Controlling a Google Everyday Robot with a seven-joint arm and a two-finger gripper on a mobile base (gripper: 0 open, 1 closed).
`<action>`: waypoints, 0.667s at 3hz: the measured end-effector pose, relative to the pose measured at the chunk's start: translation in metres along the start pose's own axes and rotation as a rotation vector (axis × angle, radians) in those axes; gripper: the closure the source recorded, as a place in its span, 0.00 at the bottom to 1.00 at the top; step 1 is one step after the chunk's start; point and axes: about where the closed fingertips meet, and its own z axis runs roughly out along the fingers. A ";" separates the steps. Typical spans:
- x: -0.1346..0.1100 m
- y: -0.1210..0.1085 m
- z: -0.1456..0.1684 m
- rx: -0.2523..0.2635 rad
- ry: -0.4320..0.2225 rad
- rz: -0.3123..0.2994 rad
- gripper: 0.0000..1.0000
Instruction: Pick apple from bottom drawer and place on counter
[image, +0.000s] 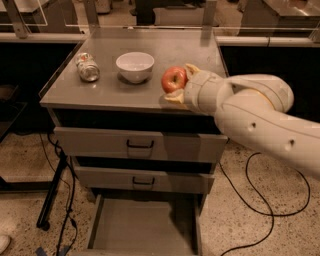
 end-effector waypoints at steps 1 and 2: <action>0.003 -0.022 0.028 -0.016 0.045 -0.019 1.00; -0.002 -0.034 0.028 -0.008 0.048 -0.035 1.00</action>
Offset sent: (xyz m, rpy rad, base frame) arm 0.0339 -0.0024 0.0034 -0.0391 0.0260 -0.0124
